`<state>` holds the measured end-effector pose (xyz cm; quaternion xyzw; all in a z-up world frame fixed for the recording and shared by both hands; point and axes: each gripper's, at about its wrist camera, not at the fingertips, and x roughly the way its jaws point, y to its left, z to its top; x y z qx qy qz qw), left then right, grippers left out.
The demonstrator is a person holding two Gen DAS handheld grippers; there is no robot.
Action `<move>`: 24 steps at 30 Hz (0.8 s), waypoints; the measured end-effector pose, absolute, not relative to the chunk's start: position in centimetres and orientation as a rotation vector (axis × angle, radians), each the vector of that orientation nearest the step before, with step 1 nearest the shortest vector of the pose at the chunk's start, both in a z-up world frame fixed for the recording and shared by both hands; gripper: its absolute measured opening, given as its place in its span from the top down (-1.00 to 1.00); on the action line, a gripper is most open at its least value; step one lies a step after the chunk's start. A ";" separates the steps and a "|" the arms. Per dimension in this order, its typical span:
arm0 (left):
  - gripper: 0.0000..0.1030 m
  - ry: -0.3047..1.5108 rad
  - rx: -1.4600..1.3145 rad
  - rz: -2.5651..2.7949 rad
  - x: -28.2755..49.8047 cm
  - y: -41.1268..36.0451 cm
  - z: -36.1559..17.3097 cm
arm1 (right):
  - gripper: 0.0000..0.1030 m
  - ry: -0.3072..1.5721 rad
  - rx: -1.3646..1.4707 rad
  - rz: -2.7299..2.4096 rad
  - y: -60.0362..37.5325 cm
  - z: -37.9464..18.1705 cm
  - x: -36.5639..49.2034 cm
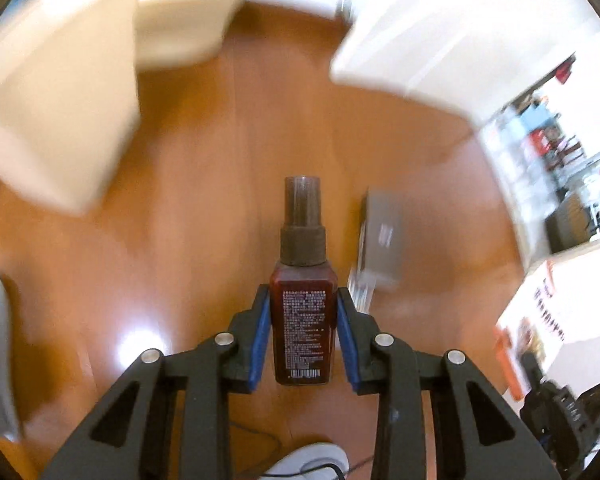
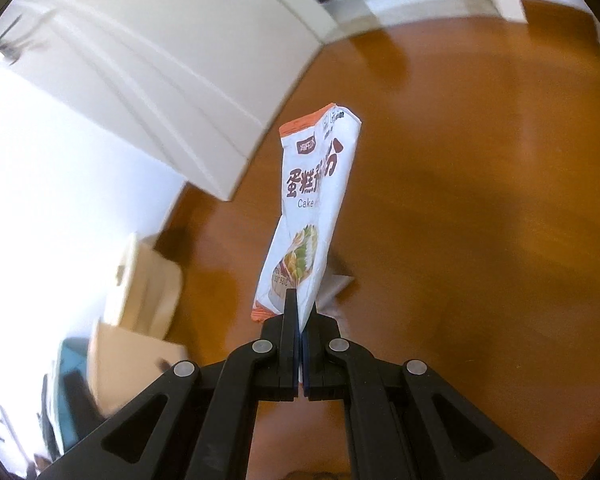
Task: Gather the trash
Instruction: 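Drop the spray bottle into the bin with left tool while right tool drops the cake bag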
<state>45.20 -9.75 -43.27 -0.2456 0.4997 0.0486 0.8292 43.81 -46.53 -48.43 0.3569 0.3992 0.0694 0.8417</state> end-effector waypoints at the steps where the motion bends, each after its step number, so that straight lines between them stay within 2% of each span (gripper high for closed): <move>1: 0.42 1.017 -0.511 0.108 45.0 -8.3 -41.1 | 0.98 0.834 0.730 0.167 -45.7 -46.6 43.8; 4: 0.42 0.866 -0.448 0.153 44.7 -3.0 -33.4 | 0.98 0.799 0.669 0.237 -42.7 -41.2 44.1; 9: 0.42 0.756 -0.343 0.282 44.7 6.4 -26.6 | 0.98 0.747 0.625 0.353 -37.4 -33.4 44.4; 15: 0.42 0.834 -0.211 0.315 46.1 13.3 -26.2 | 0.98 0.740 0.475 0.476 -29.8 -27.0 44.8; 24: 0.42 0.948 -0.209 0.337 46.6 18.7 -31.6 | 0.98 0.780 0.312 0.562 -22.2 -22.0 45.3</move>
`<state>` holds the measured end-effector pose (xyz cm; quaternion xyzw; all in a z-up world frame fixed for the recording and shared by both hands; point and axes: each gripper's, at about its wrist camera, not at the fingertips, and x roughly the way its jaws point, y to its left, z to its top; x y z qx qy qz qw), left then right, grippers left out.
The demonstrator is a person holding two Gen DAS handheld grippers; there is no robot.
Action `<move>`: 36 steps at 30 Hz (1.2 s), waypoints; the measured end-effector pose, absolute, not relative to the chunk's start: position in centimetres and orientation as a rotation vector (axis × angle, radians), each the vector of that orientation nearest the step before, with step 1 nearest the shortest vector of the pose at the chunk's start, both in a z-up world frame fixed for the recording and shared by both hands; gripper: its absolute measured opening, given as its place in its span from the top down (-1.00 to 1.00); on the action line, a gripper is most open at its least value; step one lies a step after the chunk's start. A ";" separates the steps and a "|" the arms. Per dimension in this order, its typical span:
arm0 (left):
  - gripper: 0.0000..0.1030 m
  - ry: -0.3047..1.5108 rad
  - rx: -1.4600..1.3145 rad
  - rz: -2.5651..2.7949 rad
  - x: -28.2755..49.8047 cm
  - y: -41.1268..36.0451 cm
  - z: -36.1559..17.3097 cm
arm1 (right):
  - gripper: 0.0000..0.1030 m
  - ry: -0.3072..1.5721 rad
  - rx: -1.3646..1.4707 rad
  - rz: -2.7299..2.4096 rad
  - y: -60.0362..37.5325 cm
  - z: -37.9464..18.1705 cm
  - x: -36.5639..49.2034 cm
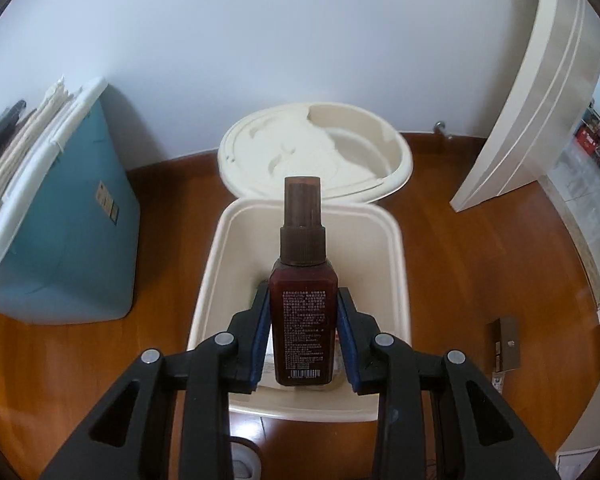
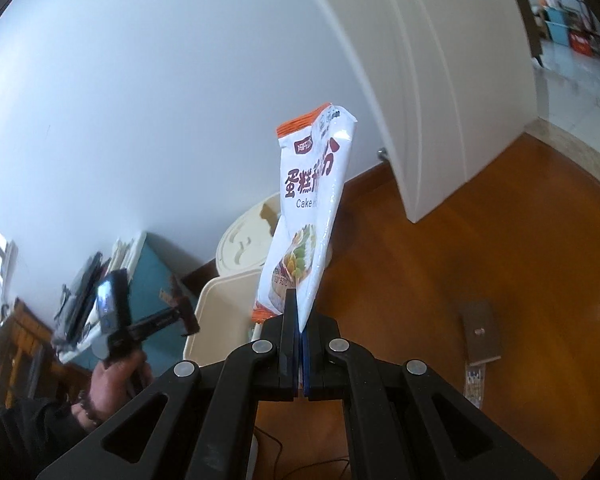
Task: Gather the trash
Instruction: 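Drop the spray bottle into the bin with left tool while right tool drops the cake bag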
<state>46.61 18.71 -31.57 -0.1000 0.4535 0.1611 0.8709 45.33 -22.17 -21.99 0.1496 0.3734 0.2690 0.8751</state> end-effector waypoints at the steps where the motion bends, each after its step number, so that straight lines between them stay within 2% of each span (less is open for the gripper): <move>1: 0.42 0.954 -0.216 0.339 46.8 18.9 -31.9 | 0.98 0.784 0.298 0.571 -21.3 -21.7 45.4; 7: 0.38 0.964 -0.215 0.354 46.2 19.6 -30.7 | 0.98 0.819 0.231 0.611 -16.8 -21.5 46.2; 9: -0.01 0.939 -0.186 0.359 46.0 19.6 -29.8 | 0.98 0.837 0.205 0.627 -15.2 -20.9 46.4; 11: -0.08 0.918 -0.178 0.351 45.7 19.7 -29.3 | 0.98 0.840 0.162 0.641 -13.3 -20.9 46.8; 21: -0.09 0.846 -0.206 0.372 41.9 22.9 -23.7 | 0.98 0.834 0.076 0.694 -1.9 -20.4 48.6; 27: -0.09 0.781 -0.315 0.416 37.1 27.7 -17.8 | 0.97 0.954 0.069 0.668 6.0 -26.7 50.6; 32: -0.14 0.704 -0.429 0.451 34.8 30.5 -15.8 | 0.95 1.112 0.020 0.627 10.3 -32.9 51.9; 34: -0.14 0.717 -0.453 0.447 35.1 31.0 -16.2 | 0.88 1.182 -0.035 0.612 11.2 -35.0 52.0; 36: -0.14 0.737 -0.466 0.436 35.8 31.1 -16.7 | 0.60 1.191 -0.084 0.609 11.4 -35.6 51.8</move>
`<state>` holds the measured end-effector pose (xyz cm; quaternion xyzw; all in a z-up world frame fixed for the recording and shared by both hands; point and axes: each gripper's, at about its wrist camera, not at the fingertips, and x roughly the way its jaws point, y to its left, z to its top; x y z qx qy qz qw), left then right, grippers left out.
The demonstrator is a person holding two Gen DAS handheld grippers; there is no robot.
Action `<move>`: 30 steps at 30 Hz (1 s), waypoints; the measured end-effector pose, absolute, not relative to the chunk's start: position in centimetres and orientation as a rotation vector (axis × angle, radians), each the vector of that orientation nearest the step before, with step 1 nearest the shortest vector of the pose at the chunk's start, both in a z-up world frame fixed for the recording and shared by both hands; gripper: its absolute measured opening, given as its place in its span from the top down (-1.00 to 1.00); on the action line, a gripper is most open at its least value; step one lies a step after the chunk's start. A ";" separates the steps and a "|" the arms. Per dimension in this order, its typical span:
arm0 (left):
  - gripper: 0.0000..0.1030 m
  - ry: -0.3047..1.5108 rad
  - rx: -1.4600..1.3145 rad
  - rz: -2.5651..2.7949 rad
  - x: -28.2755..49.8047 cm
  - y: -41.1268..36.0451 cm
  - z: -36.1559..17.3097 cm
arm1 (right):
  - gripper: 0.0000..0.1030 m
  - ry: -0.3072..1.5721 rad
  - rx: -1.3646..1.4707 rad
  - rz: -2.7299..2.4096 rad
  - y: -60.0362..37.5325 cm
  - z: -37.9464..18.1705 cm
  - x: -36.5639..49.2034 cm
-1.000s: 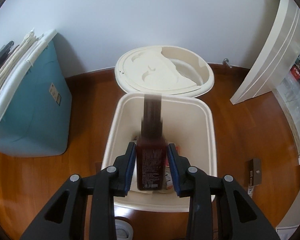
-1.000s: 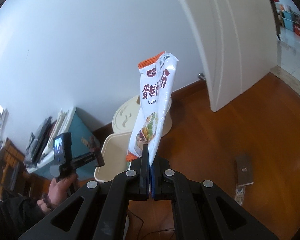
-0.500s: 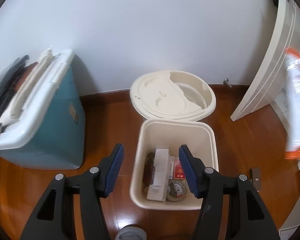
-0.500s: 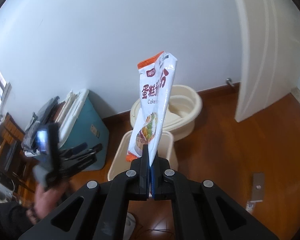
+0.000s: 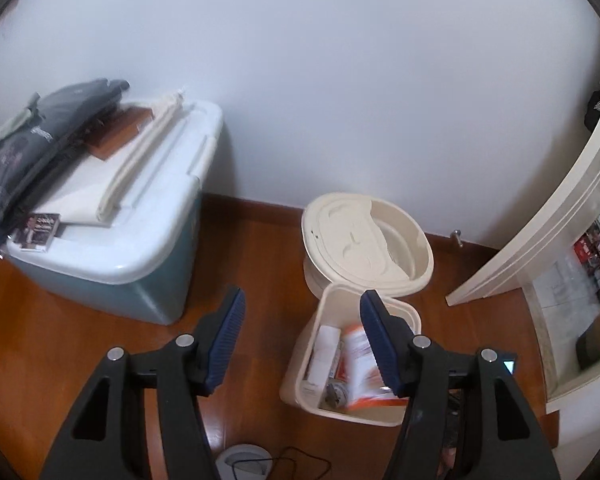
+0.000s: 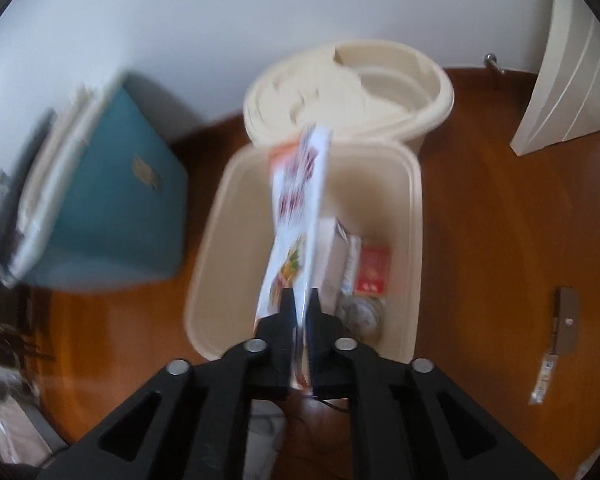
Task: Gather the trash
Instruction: 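Drop the spray bottle into the bin with left tool while right tool drops the cake bag, then grasp the cotton swab packet from the floor with the right tool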
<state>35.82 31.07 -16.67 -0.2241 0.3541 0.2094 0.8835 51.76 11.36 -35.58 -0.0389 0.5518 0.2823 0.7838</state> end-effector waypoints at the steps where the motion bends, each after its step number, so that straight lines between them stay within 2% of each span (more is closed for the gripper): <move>1: -0.14 0.742 -0.466 0.428 36.3 30.9 -16.8 | 0.51 1.190 -0.094 0.612 11.0 -35.4 51.7; 3: -0.14 0.746 -0.449 0.415 36.9 30.1 -16.8 | 0.19 1.185 -0.094 0.629 9.4 -33.9 51.6; 7: -0.14 0.747 -0.402 0.373 37.5 27.9 -16.7 | -0.23 1.089 -0.144 0.629 2.3 -28.8 51.6; 9: -0.14 0.746 -0.354 0.347 37.8 26.2 -16.7 | -0.67 1.036 -0.158 0.571 -3.3 -27.2 51.8; 11: -0.14 0.750 -0.316 0.330 38.4 24.1 -17.1 | -0.91 1.010 -0.160 0.463 -9.9 -27.6 52.0; 13: -0.14 0.763 -0.287 0.299 39.6 21.5 -17.9 | -0.93 1.049 -0.129 0.346 -16.6 -30.6 52.3; 16: -0.14 0.775 -0.220 0.240 41.2 16.6 -19.5 | -0.93 1.182 -0.055 0.173 -24.7 -38.4 52.5; 19: -0.42 0.792 -0.158 0.164 43.3 10.8 -22.0 | -0.93 1.248 0.020 0.081 -30.0 -46.0 51.8; 23: -0.44 0.847 -0.133 0.071 46.1 4.7 -26.4 | -0.91 1.309 0.131 0.063 -32.9 -54.3 52.1; 28: -0.44 0.927 -0.096 0.018 48.4 -0.4 -32.8 | -0.84 1.369 0.094 0.111 -32.1 -62.0 54.4; 30: -0.44 0.958 -0.086 0.012 49.2 -1.7 -35.2 | -0.75 1.395 0.049 0.135 -31.5 -64.6 55.4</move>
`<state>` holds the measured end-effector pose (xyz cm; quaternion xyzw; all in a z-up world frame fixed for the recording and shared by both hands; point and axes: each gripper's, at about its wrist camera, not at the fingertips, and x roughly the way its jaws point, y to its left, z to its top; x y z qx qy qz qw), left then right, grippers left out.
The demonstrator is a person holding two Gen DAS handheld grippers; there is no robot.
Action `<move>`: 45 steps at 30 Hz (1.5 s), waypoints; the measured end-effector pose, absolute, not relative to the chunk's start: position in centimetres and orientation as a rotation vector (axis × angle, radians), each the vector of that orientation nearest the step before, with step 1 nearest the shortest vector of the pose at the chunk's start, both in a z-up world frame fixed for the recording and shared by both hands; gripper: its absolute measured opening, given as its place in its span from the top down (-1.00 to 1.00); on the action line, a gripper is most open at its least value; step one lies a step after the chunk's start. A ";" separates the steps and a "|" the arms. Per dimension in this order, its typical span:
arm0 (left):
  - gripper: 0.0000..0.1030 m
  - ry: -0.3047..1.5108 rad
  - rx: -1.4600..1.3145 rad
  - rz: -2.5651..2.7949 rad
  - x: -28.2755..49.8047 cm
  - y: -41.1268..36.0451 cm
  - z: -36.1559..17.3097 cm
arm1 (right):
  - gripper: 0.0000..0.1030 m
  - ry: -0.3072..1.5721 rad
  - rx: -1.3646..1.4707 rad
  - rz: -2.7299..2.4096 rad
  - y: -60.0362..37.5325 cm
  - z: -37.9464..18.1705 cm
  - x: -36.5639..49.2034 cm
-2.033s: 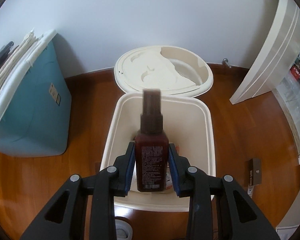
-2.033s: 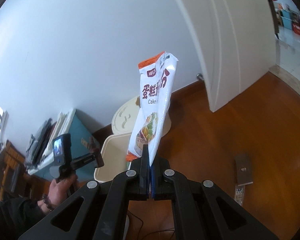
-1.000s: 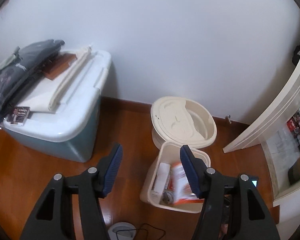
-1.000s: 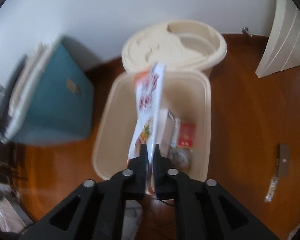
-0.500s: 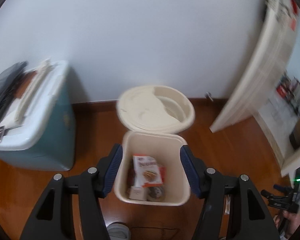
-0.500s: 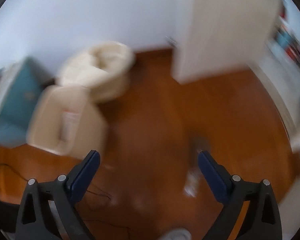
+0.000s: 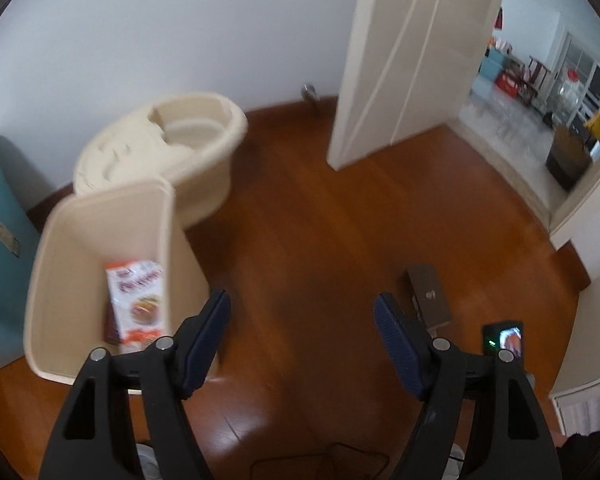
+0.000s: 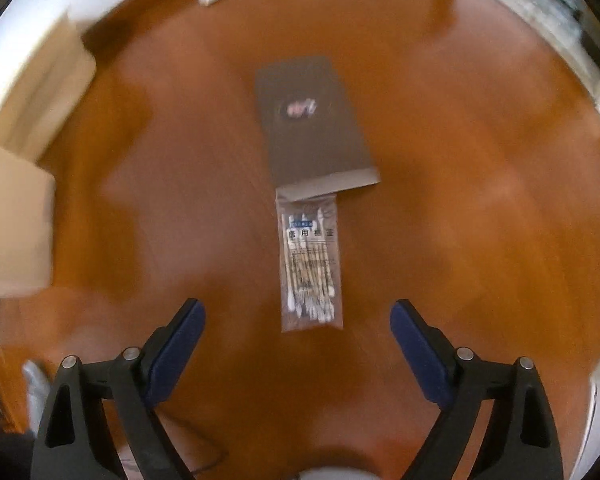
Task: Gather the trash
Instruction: 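Grasp the cotton swab packet from the floor with the right tool, then grasp the dark brown card box from the floor with the left tool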
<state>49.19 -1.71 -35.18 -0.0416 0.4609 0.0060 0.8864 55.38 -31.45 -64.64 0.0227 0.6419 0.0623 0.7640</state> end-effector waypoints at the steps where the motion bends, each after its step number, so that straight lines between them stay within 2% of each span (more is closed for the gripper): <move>1: -0.44 0.971 -0.082 0.011 49.5 -2.1 -36.0 | -0.71 1.406 0.041 0.147 -31.1 -65.3 56.0; 8: -0.44 1.018 -0.053 0.016 50.7 -4.3 -39.8 | -0.31 1.483 0.070 0.185 -31.2 -68.9 56.8; 11: -0.44 1.009 -0.028 -0.005 50.8 -6.1 -40.4 | -0.24 1.443 0.060 0.203 -31.5 -68.9 56.3; 13: -0.44 1.013 -0.010 -0.022 51.0 -7.3 -41.1 | -0.10 1.419 0.021 0.207 -31.7 -68.9 56.1; 15: -0.44 1.029 0.001 -0.035 51.3 -8.7 -42.1 | 0.77 1.410 0.046 0.211 -32.5 -68.9 56.0; 19: -0.44 1.073 0.032 -0.062 52.6 -11.4 -44.5 | 0.84 1.366 0.087 0.242 -33.3 -68.4 54.5; 23: -0.44 1.137 0.017 -0.096 54.6 -13.7 -47.7 | 0.84 1.244 0.268 0.225 -36.1 -64.6 51.7; 29: -0.45 1.294 -0.152 -0.089 59.0 -19.2 -54.7 | 0.84 1.179 0.381 0.225 -37.8 -61.4 44.8; 35: -0.45 1.351 -0.343 0.014 63.0 -22.9 -59.6 | 0.84 1.146 0.596 0.086 -43.5 -62.2 42.4; 43: -0.45 1.406 -0.428 0.058 65.9 -25.8 -62.5 | 0.83 1.102 0.637 0.025 -46.9 -62.3 42.0; 45: -0.67 1.416 -0.455 0.080 66.0 -26.2 -63.2 | 0.83 1.085 0.635 0.019 -47.1 -61.6 42.3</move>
